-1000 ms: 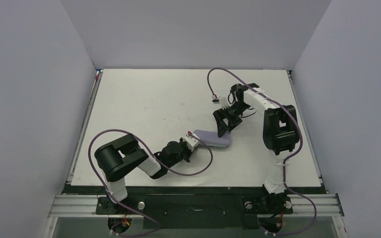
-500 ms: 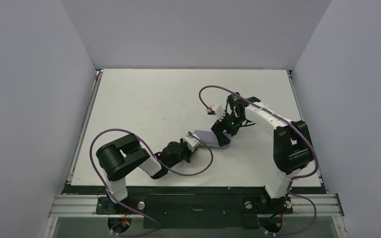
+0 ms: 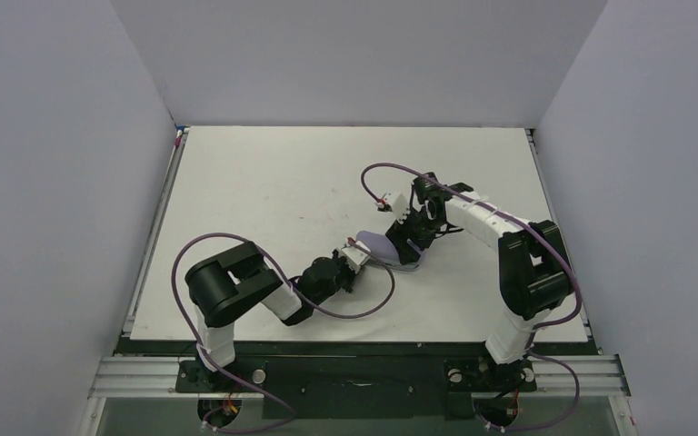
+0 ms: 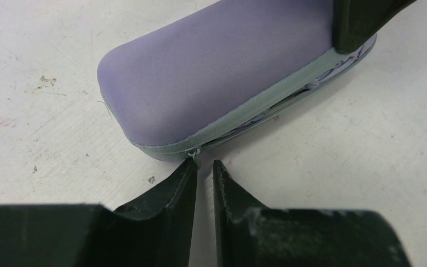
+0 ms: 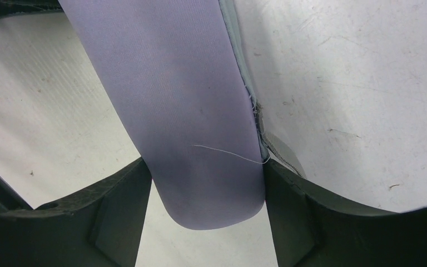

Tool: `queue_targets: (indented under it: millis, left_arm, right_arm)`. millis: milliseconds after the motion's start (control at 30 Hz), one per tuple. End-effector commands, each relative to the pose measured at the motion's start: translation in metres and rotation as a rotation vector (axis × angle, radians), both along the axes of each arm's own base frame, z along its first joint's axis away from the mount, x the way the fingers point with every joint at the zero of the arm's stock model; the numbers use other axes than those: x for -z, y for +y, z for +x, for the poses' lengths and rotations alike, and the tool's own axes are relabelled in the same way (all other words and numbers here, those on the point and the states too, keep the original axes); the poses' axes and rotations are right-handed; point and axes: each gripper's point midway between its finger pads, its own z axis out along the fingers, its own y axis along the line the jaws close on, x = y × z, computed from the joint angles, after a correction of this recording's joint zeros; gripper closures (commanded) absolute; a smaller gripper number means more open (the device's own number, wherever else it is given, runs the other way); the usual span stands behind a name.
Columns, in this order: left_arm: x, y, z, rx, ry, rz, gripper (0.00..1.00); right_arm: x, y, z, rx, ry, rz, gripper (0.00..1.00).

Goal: Open the umbrella

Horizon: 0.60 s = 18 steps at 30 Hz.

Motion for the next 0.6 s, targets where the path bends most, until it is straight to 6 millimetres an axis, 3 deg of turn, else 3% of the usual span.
queue_targets:
  millis: [0,267,567]
  left_arm:
    - [-0.024,-0.009,0.022,-0.076,-0.064,-0.064,0.83]
    - [-0.036,-0.009,0.033,-0.123,-0.092,-0.087,0.75]
    - [-0.056,-0.009,0.047,-0.147,-0.156,-0.117,0.77]
  right_arm:
    - [0.005,-0.002,0.0,-0.021,-0.042,-0.033,0.44]
    - [0.009,-0.005,-0.007,-0.046,-0.042,-0.046,0.48]
    - [0.01,-0.006,-0.013,-0.091,-0.037,-0.048,0.57]
